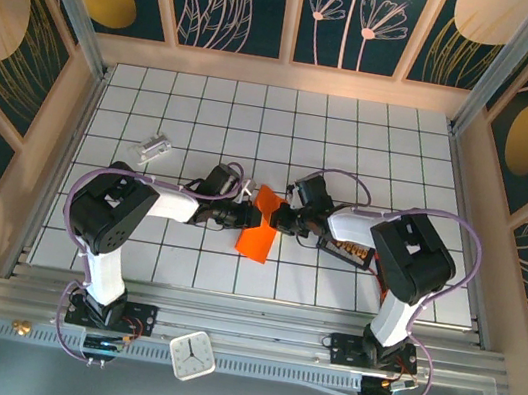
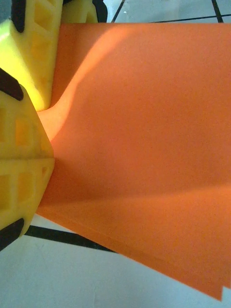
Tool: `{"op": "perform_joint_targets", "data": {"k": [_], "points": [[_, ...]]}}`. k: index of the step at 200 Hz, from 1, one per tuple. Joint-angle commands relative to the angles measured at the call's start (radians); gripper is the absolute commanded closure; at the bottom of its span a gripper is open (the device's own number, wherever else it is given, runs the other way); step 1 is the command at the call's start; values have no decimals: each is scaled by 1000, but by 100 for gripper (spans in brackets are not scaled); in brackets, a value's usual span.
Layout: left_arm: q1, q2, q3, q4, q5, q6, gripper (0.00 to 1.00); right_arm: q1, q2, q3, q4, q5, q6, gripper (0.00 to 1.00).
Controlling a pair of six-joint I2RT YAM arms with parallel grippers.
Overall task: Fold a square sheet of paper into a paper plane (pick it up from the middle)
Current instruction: Hold the square sheet of paper at the center of the table.
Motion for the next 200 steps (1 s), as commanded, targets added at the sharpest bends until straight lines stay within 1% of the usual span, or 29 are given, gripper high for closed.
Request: {"op": "perform_joint_targets", "data": {"k": [1,30,85,121,149,152,163,171,180,200], "points": [[3,226,-92,-195,-343,56,78,6,48,-35,-46,61,-9,100],[2,211,-84,-208,-349,50,74,7,58,-47,-67,85,-13,100],[2,125,-62,-253,-349,27,55,4,63,-74,-81,97,-15,100],[2,3,-54,-308,-358,7,44,2,65,-80,-77,96,-13,100],[2,-138,-39,-387,-407,-10,40,0,65,-82,-74,93,-10,100],[2,-175,-36,-392,-411,-15,40,1,66,-82,-75,93,-10,100],[3,-228,-34,-389,-403,-31,40,1,65,-82,-76,93,-12,100],[2,-263,-36,-371,-381,-45,43,0,66,-81,-77,94,-14,100],[3,-288,-38,-342,-338,-58,49,1,63,-82,-78,96,-13,100],[2,-288,-38,-261,-229,-89,72,1,63,-84,-73,95,-12,100]]}}
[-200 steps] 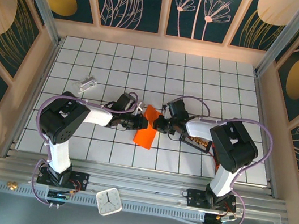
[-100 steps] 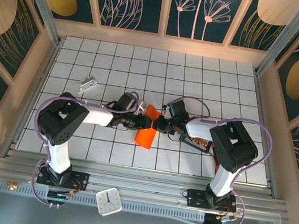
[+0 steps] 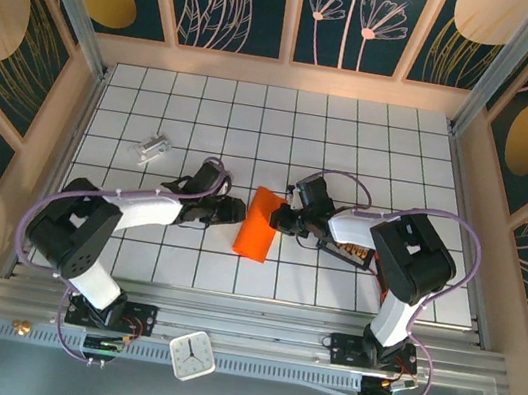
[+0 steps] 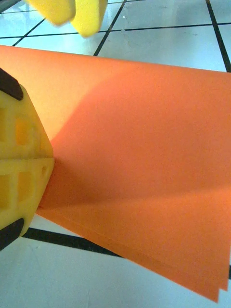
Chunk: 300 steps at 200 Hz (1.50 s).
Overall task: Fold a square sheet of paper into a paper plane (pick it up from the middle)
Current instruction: Hold the square sheet of paper at the center of the table, then first fold the square sheet of paper in half at the center of the table.
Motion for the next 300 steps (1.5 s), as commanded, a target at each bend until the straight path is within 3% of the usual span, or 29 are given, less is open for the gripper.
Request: {"op": "perform_joint_targets", "data": {"k": [1,31,79,165,244,300], "points": [[-4,-15,-2,16,73,-40,73,2,61,-56,-128,95,-9,100],[-10,49,43,61,173,-43,87,3,58,-60,-126,98,-6,100],[-23,121,64,130,266,-44,90,2,62,-52,-129,97,-8,100],[-23,172,102,163,251,-52,84,3,58,-56,-128,97,-6,100],[-21,250,108,52,122,15,84,3,55,-61,-133,102,-11,100],[-21,233,63,63,103,12,84,1,55,-63,-139,107,-16,100]]}}
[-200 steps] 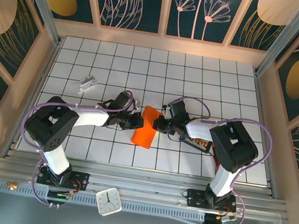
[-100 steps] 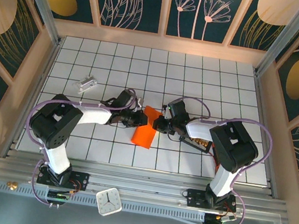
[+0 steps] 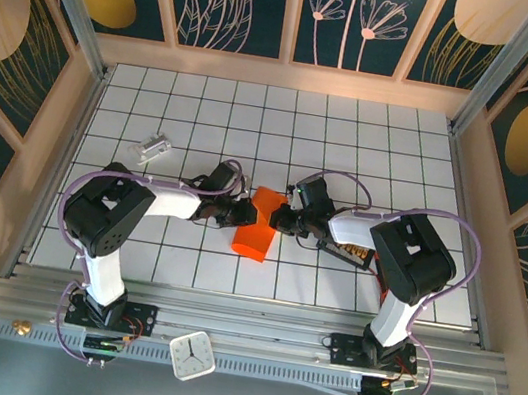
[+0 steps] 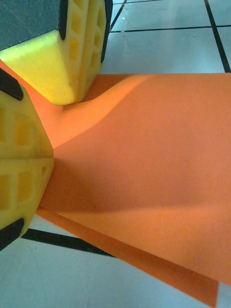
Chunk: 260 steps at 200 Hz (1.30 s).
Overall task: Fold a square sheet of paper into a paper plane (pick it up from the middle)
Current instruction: First fold the square sheet of paper in half at the center of the table.
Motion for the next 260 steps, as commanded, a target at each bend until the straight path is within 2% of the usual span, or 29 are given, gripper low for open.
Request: {"op": "perform_joint_targets", "data": {"k": [1,60,96,134,185,213,260], "points": [[-2,4,-33,-53,-61,18,84,2,57,-55,-154,106,-17,100],[-8,-183,-93,9,60,-63,80,0,55,-50,-160,107,-18,100],[-31,-184,-131,2,131,-57,83,1,62,-47,-158,107,-19,100],[-31,-130,-142,-94,45,0,87,0,66,-45,-165,110,-23,100],[-30,-111,-181,-118,-25,25,89,-6,65,-53,-166,112,-31,100],[-31,-146,-182,-120,-16,26,89,-10,64,-53,-173,114,-37,100],[-31,-255,-171,-14,104,-36,84,-12,64,-48,-176,113,-42,100]]}}
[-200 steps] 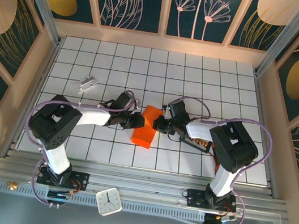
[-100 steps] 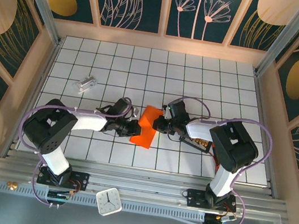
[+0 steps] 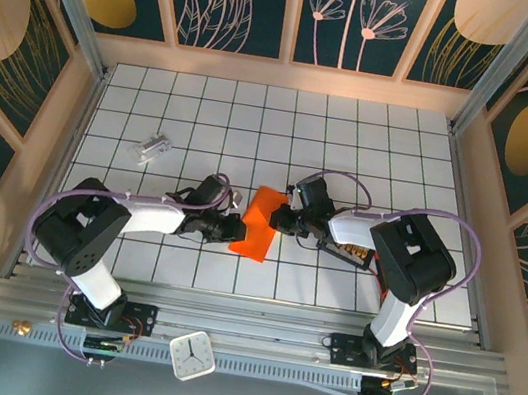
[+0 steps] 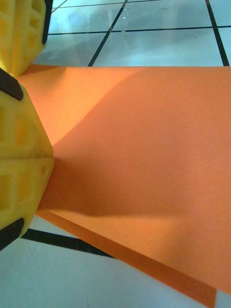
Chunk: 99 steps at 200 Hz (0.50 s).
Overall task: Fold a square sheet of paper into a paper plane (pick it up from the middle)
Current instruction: First fold the square sheet of paper in half at the center of the table.
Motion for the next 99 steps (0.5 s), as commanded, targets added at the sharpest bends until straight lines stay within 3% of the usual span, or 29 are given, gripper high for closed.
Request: {"op": "perform_joint_targets", "data": {"k": [1,31,99], "points": [[-1,-61,-1,38,52,-38,84,-10,65,-48,-175,111,-34,100],[-1,-27,19,-54,-24,5,88,-11,63,-48,-177,112,-34,100],[0,-6,-83,-150,-72,64,92,-14,59,-52,-182,119,-41,100]]}}
